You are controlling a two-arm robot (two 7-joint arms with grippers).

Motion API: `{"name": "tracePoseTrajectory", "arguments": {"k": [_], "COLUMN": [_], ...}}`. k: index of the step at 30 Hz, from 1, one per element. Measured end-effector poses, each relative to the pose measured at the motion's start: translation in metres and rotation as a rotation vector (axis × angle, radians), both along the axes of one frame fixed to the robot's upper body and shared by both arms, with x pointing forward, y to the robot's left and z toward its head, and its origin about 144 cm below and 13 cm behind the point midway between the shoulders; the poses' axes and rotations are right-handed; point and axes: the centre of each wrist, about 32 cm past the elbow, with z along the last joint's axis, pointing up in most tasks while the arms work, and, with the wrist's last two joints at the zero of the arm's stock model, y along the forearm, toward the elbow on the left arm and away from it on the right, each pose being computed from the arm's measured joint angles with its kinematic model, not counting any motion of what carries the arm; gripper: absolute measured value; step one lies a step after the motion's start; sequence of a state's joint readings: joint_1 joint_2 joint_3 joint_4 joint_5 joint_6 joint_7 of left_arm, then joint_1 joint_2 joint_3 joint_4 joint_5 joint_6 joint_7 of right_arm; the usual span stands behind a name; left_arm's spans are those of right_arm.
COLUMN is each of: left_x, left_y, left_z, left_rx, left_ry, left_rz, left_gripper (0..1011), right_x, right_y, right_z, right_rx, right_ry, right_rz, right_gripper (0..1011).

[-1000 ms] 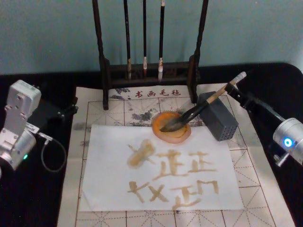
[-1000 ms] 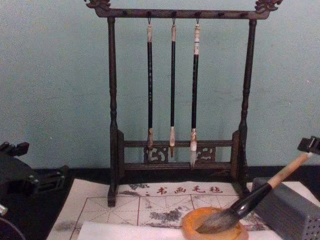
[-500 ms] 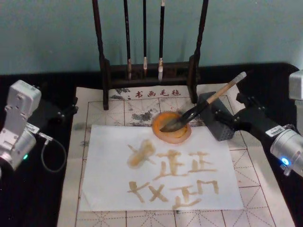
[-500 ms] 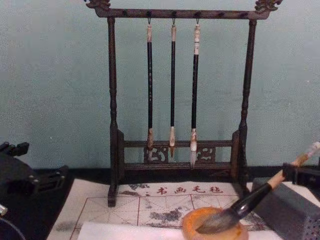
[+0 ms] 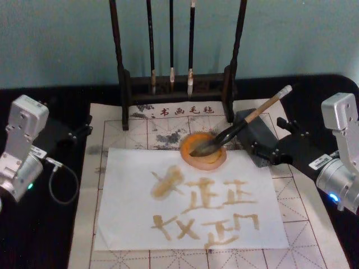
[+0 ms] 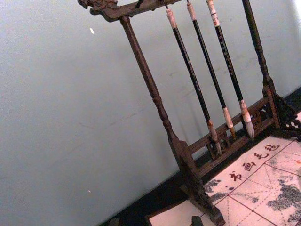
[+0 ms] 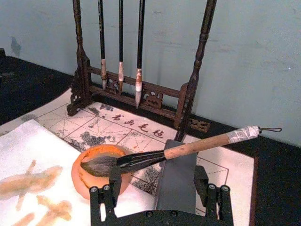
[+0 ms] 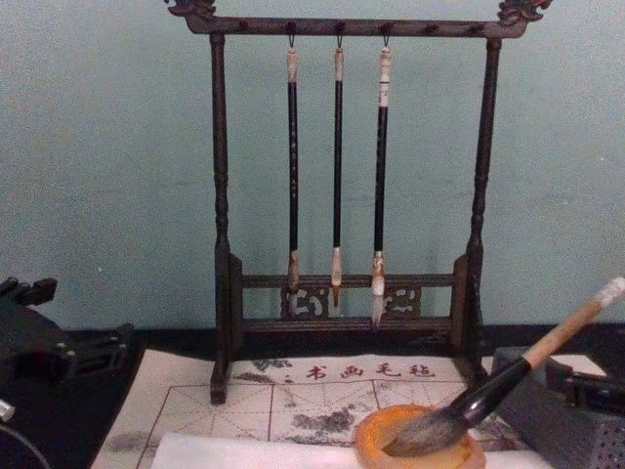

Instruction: Pick up the brush from the inkstone, write on the paper, then place the brush back to its original position.

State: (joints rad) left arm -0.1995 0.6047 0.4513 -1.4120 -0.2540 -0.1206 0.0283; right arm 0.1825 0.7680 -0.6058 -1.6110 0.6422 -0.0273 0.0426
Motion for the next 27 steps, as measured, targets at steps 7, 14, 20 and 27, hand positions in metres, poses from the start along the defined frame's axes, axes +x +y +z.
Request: {"name": "tracePoseTrajectory", "arguments": {"k": [7,14,20,27], "left_x": [0.0000,0.0000,0.0000,0.0000], "left_y": [0.0000,0.0000,0.0000,0.0000], "left_z": [0.0000,0.0000,0.0000,0.0000], "left_rx": [0.000,0.000,0.000,0.000], "left_ry": [0.000,0.000,0.000,0.000], "left_rz": [0.000,0.000,0.000,0.000], "left_gripper": [1001,1001,1001,1001], "right_x": [-0.0001,-0.0002,-0.0003,-0.0004], "right_y": [-0.0002,-0.0004,-0.0005,-0.0005], "right_z": [0.0004,0.0006,0.0006,0.0007], "right_rx": [0.000,0.002,0.004,0.004], "right_ry": [0.000,0.001,0.001,0.001], "right_rz": [0.000,0.000,0.000,0.000], "right_gripper": [1000,1000,1000,1000]}}
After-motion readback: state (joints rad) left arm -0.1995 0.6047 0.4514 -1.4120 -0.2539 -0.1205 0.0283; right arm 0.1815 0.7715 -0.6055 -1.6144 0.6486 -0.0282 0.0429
